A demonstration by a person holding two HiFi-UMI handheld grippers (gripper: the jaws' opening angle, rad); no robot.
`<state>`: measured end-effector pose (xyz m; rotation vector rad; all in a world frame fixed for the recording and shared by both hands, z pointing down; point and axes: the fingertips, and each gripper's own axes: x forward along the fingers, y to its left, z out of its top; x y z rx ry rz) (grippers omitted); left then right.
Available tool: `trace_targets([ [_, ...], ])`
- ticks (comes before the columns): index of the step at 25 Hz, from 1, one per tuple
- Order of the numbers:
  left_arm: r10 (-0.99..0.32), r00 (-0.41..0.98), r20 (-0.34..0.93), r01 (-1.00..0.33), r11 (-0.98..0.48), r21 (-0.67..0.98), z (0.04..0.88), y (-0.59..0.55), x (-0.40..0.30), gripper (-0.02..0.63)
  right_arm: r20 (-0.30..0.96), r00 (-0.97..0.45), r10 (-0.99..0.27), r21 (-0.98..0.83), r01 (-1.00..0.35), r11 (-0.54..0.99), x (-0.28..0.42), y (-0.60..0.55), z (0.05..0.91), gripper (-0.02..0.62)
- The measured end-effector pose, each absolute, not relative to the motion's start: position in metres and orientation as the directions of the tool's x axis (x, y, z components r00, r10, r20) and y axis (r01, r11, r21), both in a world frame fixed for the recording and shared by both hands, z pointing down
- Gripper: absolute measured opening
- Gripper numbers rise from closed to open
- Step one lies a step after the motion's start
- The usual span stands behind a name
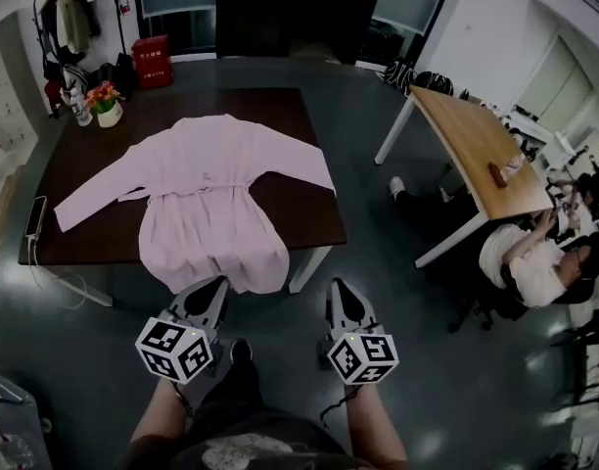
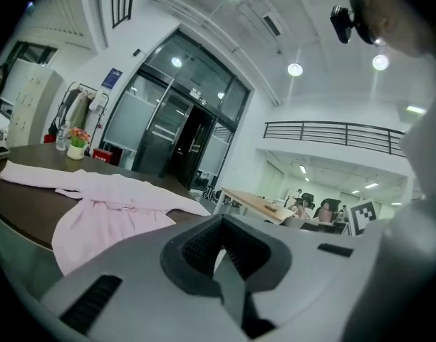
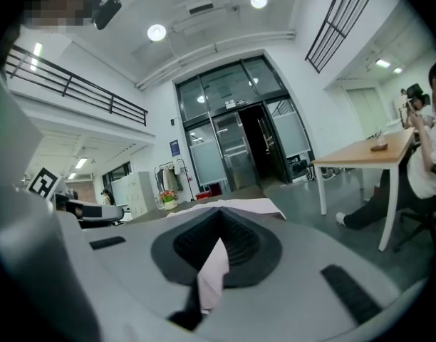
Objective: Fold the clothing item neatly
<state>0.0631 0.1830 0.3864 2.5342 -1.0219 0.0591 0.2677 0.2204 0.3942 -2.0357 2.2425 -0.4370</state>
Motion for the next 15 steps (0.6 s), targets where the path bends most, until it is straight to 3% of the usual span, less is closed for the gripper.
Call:
trace_targets([
  [15, -0.544, 0.794, 0.272, -0.608, -0.705, 0.364, 0.415, 0.017, 0.096, 0.011, 0.243, 0.120, -0.963, -0.152, -0.975, -0.160, 0.343, 0.072, 0.417, -0.008],
])
